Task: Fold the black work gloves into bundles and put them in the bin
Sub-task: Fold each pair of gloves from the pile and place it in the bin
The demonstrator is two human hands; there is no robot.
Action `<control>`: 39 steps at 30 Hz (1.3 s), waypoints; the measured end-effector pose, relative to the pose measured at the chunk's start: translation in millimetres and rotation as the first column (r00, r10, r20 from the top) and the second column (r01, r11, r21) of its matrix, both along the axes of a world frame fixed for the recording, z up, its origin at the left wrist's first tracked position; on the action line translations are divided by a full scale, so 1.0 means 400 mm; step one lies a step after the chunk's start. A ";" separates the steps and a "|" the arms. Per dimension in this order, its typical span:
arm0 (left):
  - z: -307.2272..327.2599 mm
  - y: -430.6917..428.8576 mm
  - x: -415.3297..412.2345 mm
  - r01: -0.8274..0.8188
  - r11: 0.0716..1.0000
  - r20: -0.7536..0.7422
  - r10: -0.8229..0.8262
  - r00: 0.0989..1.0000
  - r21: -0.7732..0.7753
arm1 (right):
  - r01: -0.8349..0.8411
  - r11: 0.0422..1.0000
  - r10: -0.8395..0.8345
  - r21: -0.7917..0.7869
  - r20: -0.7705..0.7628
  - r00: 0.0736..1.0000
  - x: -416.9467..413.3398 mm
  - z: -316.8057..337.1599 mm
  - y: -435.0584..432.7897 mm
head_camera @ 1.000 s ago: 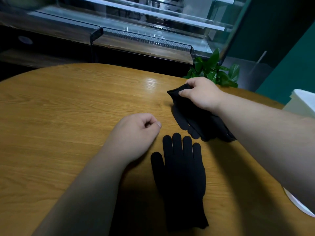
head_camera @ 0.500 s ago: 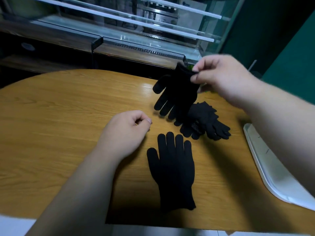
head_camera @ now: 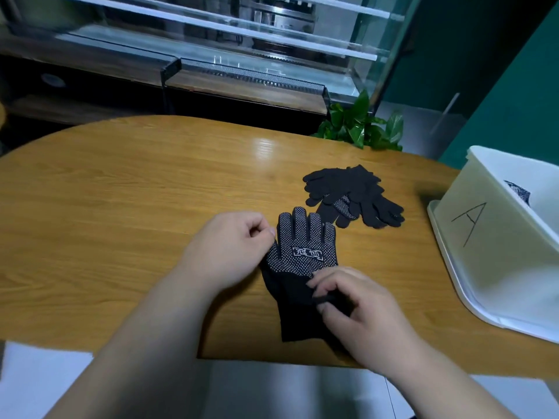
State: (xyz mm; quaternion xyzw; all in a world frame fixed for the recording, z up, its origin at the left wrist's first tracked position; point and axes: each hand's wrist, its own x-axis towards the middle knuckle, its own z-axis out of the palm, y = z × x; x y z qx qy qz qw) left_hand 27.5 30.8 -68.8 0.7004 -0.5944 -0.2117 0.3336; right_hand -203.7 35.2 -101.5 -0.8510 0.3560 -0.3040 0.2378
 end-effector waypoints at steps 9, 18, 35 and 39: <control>-0.021 0.009 -0.013 0.018 1.000 0.075 -0.019 0.997 0.008 | 0.018 0.975 -0.028 -0.222 -0.044 0.999 -0.004 -0.010 0.027; -0.035 -0.004 -0.017 0.037 0.999 0.085 -0.039 0.996 0.014 | -0.104 0.969 0.050 -0.225 -0.231 0.972 -0.013 -0.018 0.030; -0.029 0.032 -0.039 0.224 0.967 0.066 -0.218 0.974 -0.118 | -0.067 0.982 0.020 -0.174 -0.257 0.966 -0.059 -0.016 0.045; -0.049 0.067 -0.044 0.296 0.943 0.083 -0.286 0.955 -0.154 | -0.091 0.989 0.053 -0.114 -0.303 0.951 -0.071 -0.013 0.054</control>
